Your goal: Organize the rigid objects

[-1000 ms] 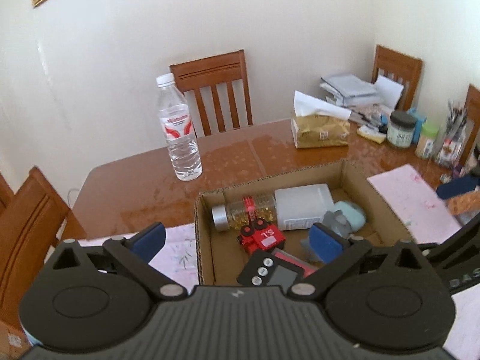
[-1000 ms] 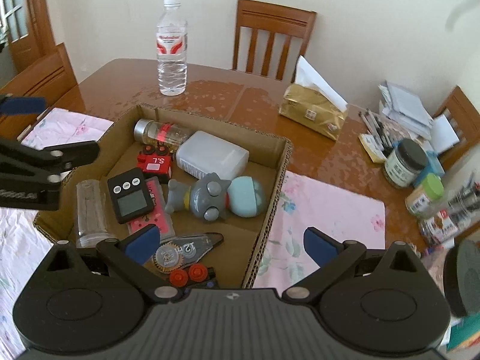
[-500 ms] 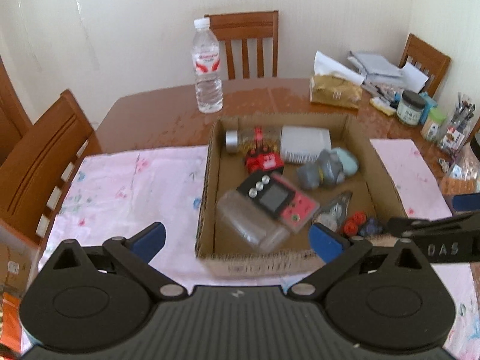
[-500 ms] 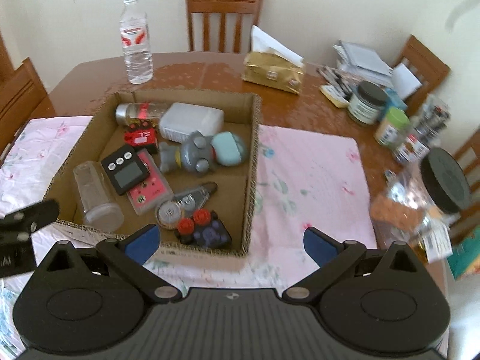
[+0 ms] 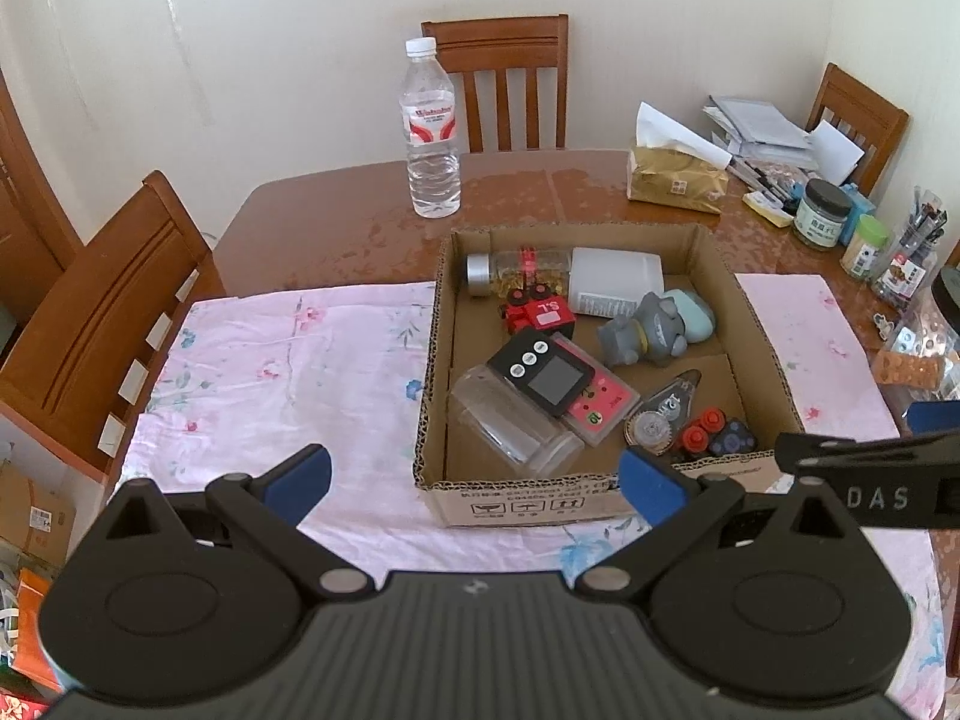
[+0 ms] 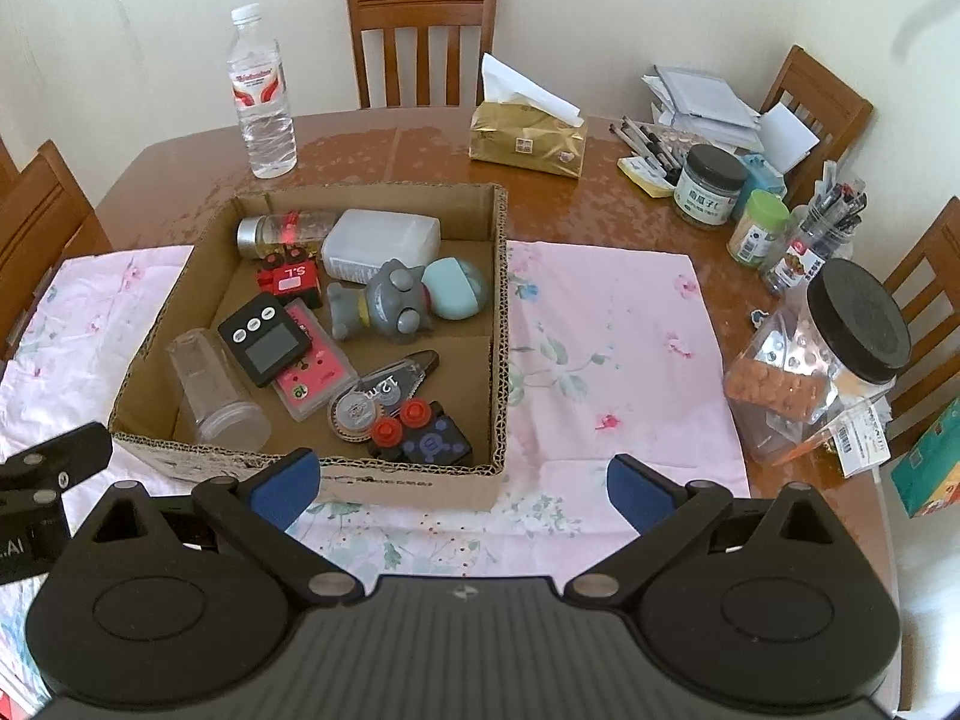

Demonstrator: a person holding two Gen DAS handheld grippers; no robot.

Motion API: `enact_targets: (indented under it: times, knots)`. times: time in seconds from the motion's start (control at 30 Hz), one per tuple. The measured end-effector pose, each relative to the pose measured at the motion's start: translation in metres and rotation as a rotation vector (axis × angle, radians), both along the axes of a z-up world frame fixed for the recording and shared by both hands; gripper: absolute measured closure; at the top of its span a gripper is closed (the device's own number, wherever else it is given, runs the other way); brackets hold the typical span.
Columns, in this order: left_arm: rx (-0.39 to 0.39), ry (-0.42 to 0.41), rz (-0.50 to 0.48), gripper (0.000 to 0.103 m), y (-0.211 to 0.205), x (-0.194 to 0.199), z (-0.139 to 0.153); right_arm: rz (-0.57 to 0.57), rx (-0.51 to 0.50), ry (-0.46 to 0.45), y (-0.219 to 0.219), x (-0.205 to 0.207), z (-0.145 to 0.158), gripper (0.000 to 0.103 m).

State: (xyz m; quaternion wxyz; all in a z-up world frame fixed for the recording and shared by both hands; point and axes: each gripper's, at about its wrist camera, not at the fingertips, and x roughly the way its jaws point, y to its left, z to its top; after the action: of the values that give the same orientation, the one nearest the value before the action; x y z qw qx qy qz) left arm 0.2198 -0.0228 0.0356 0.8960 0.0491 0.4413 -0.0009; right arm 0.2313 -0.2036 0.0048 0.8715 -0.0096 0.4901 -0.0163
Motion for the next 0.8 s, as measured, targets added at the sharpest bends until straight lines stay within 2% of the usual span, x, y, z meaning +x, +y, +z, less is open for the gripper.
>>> enact_targets:
  times: [0.3, 0.8]
  knots:
    - [-0.004, 0.006, 0.033, 0.001, 0.0049, 0.0007, -0.0004, 0.01, -0.003, -0.001, 0.0034, -0.0021, 0.002, 0.0]
    - [-0.009, 0.017, 0.026, 0.001, 0.0024, -0.001, -0.0018, 0.008, 0.002, -0.006, 0.0029, -0.004, 0.0042, 0.0]
